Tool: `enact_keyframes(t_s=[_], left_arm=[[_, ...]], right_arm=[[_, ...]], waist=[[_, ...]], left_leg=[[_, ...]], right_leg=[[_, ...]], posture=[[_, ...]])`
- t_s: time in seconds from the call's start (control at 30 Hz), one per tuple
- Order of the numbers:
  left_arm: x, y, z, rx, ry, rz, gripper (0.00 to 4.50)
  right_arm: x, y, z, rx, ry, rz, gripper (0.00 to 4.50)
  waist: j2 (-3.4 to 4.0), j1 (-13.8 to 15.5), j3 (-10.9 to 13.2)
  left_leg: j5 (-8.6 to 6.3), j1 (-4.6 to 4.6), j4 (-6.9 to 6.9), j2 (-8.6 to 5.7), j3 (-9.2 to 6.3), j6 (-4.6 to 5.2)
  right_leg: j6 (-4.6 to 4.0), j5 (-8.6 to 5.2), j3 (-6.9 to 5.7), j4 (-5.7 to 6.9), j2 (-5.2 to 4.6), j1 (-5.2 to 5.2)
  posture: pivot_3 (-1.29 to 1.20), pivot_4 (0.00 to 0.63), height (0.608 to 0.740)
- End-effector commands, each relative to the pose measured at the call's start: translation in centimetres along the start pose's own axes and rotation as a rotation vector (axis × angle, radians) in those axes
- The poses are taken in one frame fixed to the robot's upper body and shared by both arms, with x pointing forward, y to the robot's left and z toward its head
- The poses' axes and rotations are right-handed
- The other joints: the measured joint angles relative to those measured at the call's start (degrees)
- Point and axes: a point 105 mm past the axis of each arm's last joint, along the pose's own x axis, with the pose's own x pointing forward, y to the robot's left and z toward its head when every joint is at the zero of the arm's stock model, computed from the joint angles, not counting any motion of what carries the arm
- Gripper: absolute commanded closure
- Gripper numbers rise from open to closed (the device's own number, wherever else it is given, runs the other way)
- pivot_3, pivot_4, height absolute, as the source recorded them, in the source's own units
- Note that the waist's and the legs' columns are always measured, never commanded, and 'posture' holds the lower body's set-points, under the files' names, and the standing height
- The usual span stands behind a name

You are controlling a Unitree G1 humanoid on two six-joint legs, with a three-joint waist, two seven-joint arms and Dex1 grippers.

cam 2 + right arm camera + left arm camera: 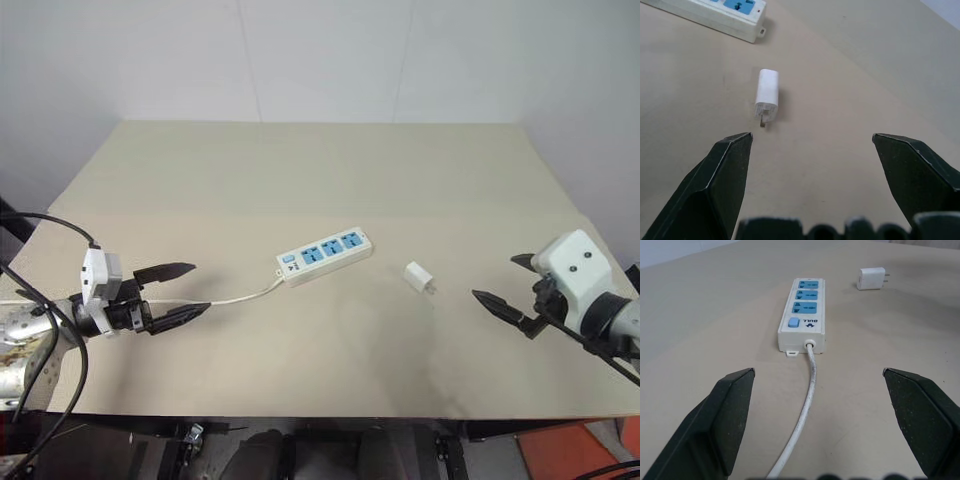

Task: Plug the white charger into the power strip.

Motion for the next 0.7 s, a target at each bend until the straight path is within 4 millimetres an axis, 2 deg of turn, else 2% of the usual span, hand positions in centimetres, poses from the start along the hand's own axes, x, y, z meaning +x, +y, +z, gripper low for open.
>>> enact_keyframes(t_s=[0.03, 0.53, 0.7], left_arm=[[0.2, 0.4, 0.9, 0.036, -0.031, 0.007, 0.02], [0.6, 0.8, 0.5, 0.044, -0.043, 0.034, 0.02], [2.8, 1.8, 1.2, 0.059, -0.095, -0.068, 0.02]], right_arm=[[-0.4, -0.7, 1.1, -0.054, -0.021, -0.026, 0.00], [-0.1, -0.6, 0.8, -0.055, -0.008, -0.007, 0.00], [1.2, -0.4, 1.7, -0.064, -0.035, 0.024, 0.00]], waist=[[0.00, 0.01, 0.00], [0.00, 0.00, 0.00], [0.00, 0.14, 0.00]], left_leg=[[0.00, 0.00, 0.00, 0.00, 0.00, 0.00], [0.00, 0.01, 0.00, 0.00, -0.01, 0.00], [0.00, 0.04, 0.03, -0.05, 0.07, 0.00]], right_leg=[[0.00, 0.00, 0.00, 0.00, 0.00, 0.00], [0.00, 0.00, 0.00, 0.00, -0.01, 0.01], [0.00, 0.00, -0.02, 0.02, 0.04, 0.05]], posture=[[0.00, 0.150, 0.740], [0.00, 0.150, 0.740], [0.00, 0.150, 0.740]])
